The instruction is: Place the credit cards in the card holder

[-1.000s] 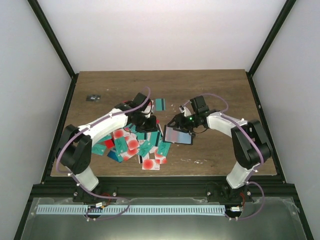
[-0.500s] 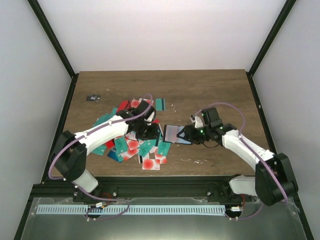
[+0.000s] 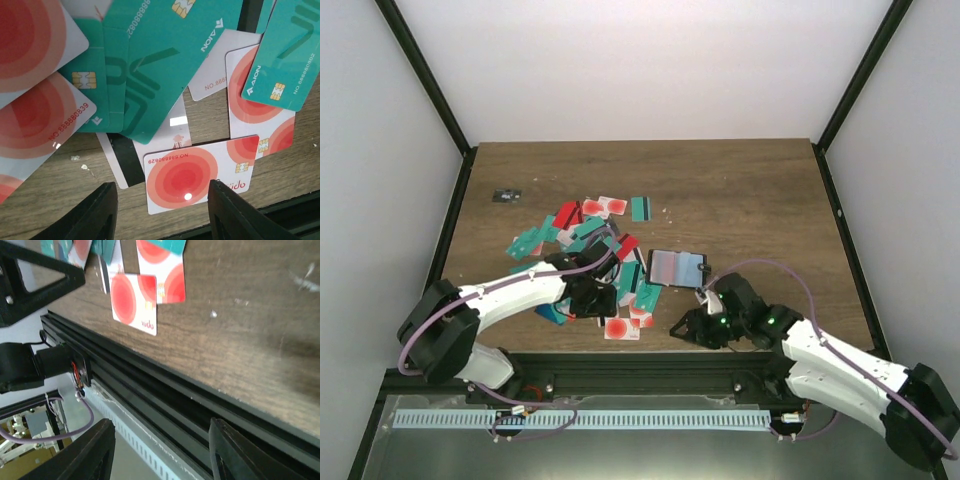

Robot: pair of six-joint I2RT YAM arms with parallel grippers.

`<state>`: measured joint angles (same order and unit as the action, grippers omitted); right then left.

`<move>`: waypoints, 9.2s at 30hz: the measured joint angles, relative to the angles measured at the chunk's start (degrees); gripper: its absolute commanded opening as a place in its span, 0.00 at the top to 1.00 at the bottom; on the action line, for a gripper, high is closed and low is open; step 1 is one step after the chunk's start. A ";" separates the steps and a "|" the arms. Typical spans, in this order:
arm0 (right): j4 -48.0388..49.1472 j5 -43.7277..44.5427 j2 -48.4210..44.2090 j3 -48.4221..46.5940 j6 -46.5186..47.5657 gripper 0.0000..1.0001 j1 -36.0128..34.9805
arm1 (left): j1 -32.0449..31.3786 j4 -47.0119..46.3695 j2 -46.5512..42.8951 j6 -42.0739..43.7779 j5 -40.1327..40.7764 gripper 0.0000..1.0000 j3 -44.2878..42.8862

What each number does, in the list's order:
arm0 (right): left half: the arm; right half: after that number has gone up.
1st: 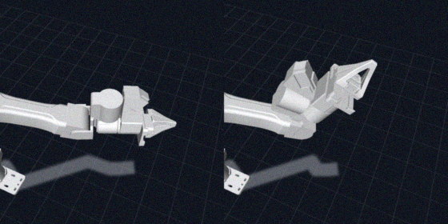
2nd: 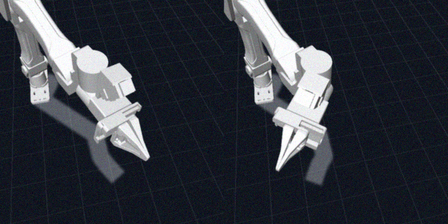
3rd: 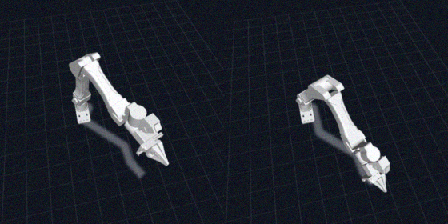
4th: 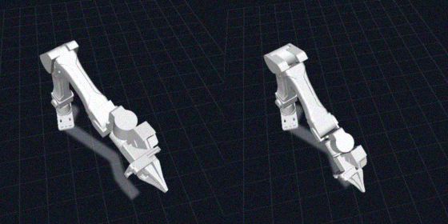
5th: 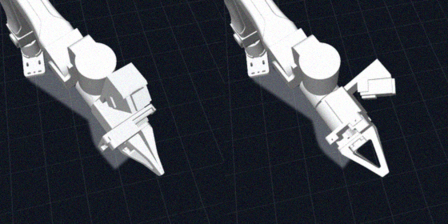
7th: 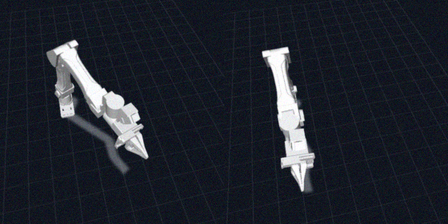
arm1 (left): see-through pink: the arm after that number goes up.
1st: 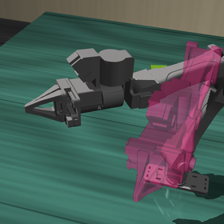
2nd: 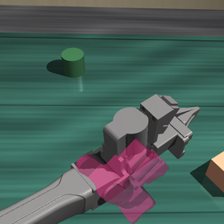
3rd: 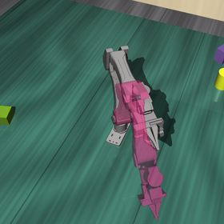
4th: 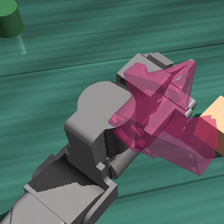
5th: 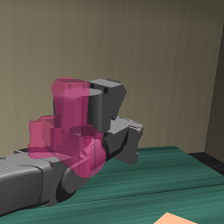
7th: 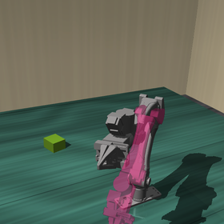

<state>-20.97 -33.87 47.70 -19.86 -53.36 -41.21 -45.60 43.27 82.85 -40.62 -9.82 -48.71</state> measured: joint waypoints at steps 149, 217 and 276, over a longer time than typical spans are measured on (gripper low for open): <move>2.58 -3.89 13.70 -16.72 16.24 0.99 28.61 | 15.37 -9.64 13.64 17.86 -15.26 0.52 -24.98; 7.37 -16.09 33.88 -19.52 30.88 0.99 33.20 | 11.50 -11.21 33.46 31.63 -37.09 0.53 -36.09; -0.15 0.00 39.06 -22.93 30.40 0.99 31.67 | 10.99 -4.87 36.70 31.56 -7.30 0.85 -37.22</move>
<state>-21.12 -33.87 86.76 -42.78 -22.96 -9.54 -34.61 38.39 119.55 -9.06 -17.12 -85.93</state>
